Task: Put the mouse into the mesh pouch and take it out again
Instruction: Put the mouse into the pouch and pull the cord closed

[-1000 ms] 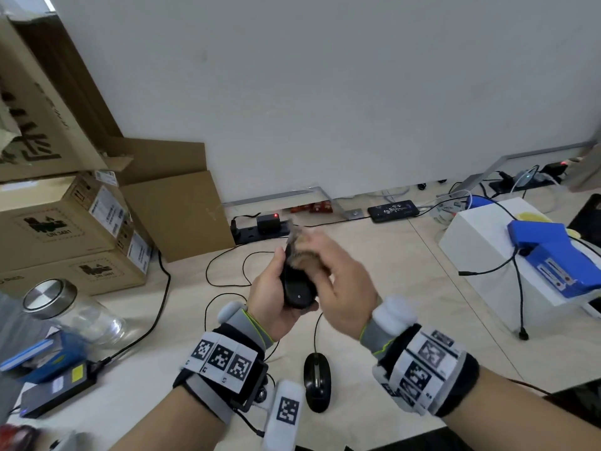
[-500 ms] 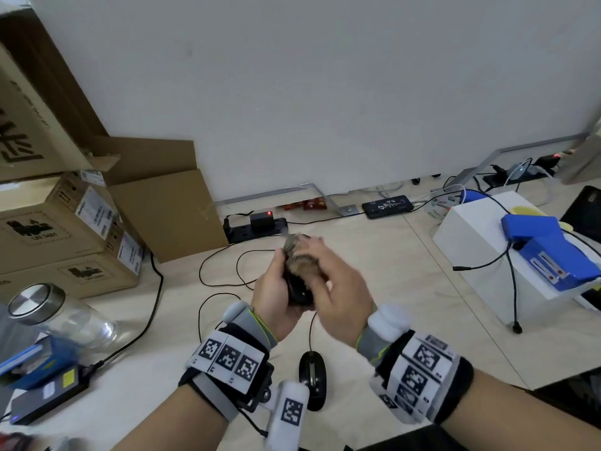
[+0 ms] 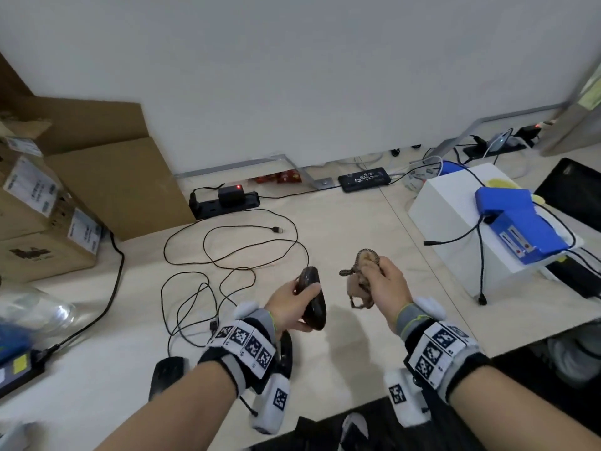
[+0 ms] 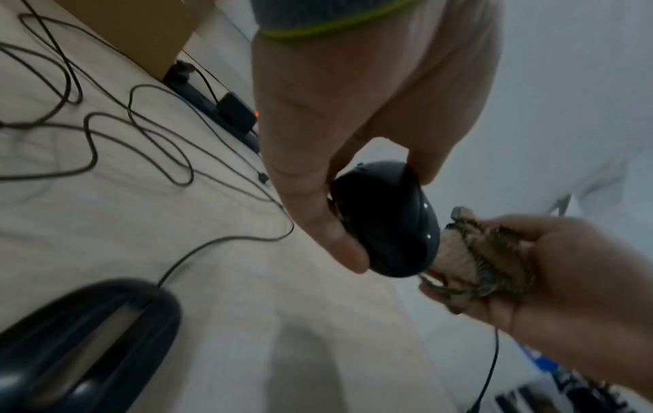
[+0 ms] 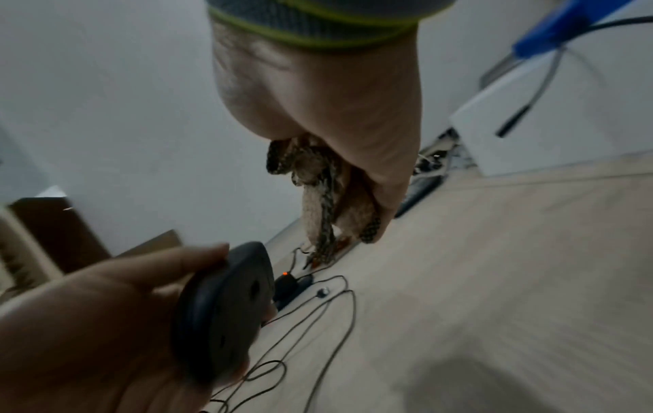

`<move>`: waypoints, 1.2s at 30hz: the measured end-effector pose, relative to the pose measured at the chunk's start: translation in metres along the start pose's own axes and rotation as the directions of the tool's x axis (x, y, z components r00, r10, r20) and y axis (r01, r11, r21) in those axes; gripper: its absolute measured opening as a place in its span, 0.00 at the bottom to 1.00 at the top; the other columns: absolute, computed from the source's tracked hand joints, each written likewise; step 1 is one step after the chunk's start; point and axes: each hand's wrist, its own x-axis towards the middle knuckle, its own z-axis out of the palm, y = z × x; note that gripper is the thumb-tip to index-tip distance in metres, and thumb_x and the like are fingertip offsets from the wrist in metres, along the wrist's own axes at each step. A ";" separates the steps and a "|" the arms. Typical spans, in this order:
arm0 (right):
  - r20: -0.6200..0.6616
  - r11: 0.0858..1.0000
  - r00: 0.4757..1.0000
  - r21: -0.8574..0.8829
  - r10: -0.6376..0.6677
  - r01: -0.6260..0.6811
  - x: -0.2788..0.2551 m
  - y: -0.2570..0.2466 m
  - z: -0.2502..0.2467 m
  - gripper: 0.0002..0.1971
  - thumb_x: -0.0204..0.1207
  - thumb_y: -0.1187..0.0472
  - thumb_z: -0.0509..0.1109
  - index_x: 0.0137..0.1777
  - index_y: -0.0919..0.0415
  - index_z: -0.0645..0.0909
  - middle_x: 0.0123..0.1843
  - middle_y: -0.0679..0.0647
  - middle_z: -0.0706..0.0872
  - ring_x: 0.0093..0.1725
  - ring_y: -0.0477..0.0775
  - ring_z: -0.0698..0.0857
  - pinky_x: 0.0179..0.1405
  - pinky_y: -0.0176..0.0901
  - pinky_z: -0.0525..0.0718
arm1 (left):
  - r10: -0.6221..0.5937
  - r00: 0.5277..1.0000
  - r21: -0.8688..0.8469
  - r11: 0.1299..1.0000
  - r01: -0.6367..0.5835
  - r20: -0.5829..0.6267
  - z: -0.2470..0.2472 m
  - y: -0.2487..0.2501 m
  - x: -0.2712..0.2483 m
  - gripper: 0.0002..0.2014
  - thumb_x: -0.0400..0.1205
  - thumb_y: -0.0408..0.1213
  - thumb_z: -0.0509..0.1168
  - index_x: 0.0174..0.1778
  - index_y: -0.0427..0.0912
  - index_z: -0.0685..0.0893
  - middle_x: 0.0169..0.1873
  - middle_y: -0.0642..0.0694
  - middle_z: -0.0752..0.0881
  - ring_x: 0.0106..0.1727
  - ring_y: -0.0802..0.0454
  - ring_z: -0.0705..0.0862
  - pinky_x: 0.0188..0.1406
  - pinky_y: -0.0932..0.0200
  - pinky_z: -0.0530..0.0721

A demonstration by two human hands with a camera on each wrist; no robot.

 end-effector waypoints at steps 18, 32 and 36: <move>0.019 0.960 0.960 -0.032 0.279 -0.278 0.018 0.068 -0.082 0.05 0.76 0.61 0.70 0.45 0.61 0.78 0.36 0.53 0.83 0.30 0.51 0.83 0.26 0.41 0.78 | 0.056 0.966 0.660 0.740 0.129 -0.252 0.141 -0.075 0.068 0.53 0.68 0.71 0.66 0.82 0.50 0.49 0.69 0.40 0.68 0.63 0.36 0.79 0.47 0.49 0.73; 0.478 0.849 0.834 0.286 0.276 -0.445 -0.005 0.025 -0.005 0.06 0.76 0.64 0.62 0.40 0.65 0.77 0.40 0.64 0.80 0.36 0.62 0.78 0.33 0.46 0.77 | 0.208 0.978 0.011 0.978 -0.208 -0.025 0.036 -0.046 0.021 0.23 0.77 0.61 0.64 0.62 0.52 0.81 0.58 0.48 0.87 0.58 0.52 0.86 0.57 0.50 0.87; 0.556 0.881 0.794 0.213 0.245 -0.422 -0.018 0.022 0.027 0.11 0.65 0.69 0.66 0.48 0.67 0.79 0.47 0.68 0.83 0.47 0.66 0.84 0.42 0.51 0.84 | 0.275 0.961 0.083 0.958 -0.276 0.028 0.007 -0.062 0.004 0.40 0.65 0.58 0.74 0.73 0.52 0.73 0.65 0.54 0.82 0.64 0.59 0.82 0.62 0.56 0.83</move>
